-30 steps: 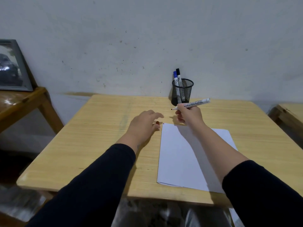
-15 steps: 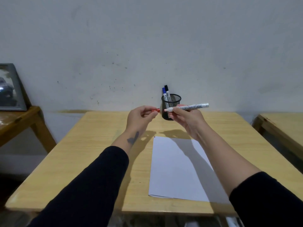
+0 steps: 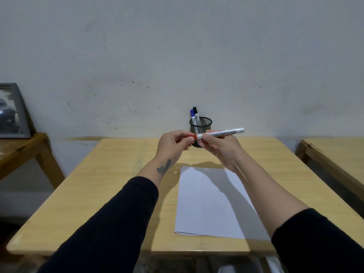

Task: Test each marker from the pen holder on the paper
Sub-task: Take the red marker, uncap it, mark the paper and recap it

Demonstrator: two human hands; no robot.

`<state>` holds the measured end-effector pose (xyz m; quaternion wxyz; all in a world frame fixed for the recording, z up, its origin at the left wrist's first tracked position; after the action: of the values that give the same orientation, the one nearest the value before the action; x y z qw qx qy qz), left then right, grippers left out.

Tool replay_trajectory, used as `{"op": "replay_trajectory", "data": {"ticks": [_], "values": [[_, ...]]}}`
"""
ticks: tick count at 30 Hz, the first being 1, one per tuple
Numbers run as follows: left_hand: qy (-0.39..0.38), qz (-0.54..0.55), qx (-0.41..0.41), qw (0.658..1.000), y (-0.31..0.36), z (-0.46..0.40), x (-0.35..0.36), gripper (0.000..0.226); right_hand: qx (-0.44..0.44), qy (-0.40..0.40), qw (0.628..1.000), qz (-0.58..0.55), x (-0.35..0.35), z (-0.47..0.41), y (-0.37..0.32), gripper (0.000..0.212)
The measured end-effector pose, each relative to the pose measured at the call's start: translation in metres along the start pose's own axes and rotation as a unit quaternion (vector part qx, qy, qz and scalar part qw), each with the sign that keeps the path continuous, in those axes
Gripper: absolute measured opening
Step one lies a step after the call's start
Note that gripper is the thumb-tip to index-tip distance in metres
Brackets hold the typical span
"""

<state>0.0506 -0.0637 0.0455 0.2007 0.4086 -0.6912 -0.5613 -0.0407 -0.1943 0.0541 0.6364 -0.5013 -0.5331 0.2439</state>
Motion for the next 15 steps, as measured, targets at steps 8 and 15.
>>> {"op": "replay_trajectory", "data": {"ticks": [8,15], "values": [[0.039,-0.018,-0.02,0.999,-0.004,-0.001,0.0,0.012,0.026,0.035,0.999,0.006,0.006,-0.005,0.009,0.013],[0.079,-0.1,-0.005,0.992,0.008,-0.024,-0.018,0.013,-0.097,0.202,0.816,0.533,-0.011,-0.015,-0.016,0.076]]}}
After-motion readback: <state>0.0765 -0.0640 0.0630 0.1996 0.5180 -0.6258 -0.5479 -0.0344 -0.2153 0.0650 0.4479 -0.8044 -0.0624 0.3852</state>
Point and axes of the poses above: each hand's wrist, its own z-axis away from the middle knuckle, its own x-axis out of the palm, y = z × x, the point moved 1 cm from there along -z, towards the middle knuckle, and after that the axes turned 6 degrees about -y, right-handed, at the moved point
